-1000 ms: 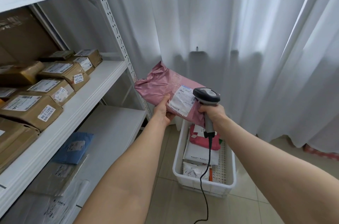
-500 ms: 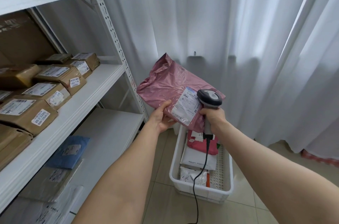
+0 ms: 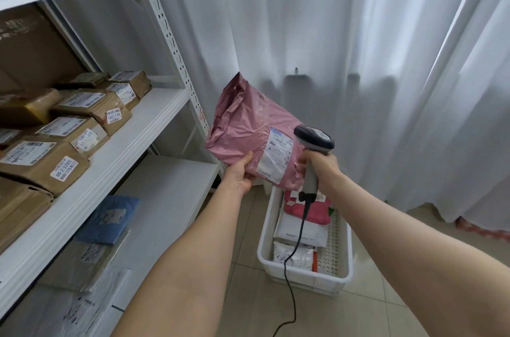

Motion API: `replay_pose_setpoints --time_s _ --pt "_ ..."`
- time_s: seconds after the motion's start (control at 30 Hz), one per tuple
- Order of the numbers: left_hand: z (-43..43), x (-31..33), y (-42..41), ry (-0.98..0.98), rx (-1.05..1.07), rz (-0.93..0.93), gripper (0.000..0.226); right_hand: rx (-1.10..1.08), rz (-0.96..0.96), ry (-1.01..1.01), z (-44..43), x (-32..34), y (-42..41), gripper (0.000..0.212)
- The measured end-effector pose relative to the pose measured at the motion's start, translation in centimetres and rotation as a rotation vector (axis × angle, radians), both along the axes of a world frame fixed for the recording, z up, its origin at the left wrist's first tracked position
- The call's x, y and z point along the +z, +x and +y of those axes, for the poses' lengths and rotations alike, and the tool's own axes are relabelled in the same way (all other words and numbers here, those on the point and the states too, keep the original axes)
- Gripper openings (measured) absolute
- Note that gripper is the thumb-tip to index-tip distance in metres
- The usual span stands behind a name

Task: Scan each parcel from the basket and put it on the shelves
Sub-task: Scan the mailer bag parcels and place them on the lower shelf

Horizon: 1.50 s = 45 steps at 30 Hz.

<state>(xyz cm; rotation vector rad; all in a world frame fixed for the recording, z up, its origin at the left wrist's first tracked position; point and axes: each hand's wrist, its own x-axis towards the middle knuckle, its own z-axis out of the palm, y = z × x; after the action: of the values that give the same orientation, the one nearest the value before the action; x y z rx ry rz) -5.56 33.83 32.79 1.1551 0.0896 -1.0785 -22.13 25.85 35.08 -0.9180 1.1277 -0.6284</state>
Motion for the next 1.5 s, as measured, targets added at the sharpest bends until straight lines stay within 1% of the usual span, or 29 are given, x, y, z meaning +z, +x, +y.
replay_pose_setpoints --time_s 0.03,0.1,0.2,0.73,0.9,1.33,1.5 --pt "0.1 -0.2 0.0 -0.003 0.031 -0.003 0.036 0.034 -0.031 0.017 0.2 0.2 0.0 0.025" --pt "0.3 -0.7 0.0 -0.005 0.084 0.006 0.045 0.089 -0.084 0.05 0.6 0.7 0.0 0.016" --pt "0.5 -1.0 0.1 -0.003 0.122 0.025 0.049 0.127 -0.108 0.107 0.9 1.2 0.4 0.007" --pt "2.2 -2.0 0.6 -0.036 0.182 0.088 0.05 0.289 -0.048 0.135 1.0 1.4 1.0 0.002" --pt "2.5 -2.3 0.8 -0.037 0.191 0.085 0.05 0.288 -0.052 0.122 1.0 1.5 1.1 0.003" --pt "3.7 -2.8 1.2 -0.052 0.229 0.084 0.051 0.366 -0.029 0.104 1.6 1.9 1.4 0.005" --pt "4.1 -2.6 1.1 -0.049 0.247 0.074 0.051 0.368 -0.06 0.127 1.9 1.9 1.5 0.006"
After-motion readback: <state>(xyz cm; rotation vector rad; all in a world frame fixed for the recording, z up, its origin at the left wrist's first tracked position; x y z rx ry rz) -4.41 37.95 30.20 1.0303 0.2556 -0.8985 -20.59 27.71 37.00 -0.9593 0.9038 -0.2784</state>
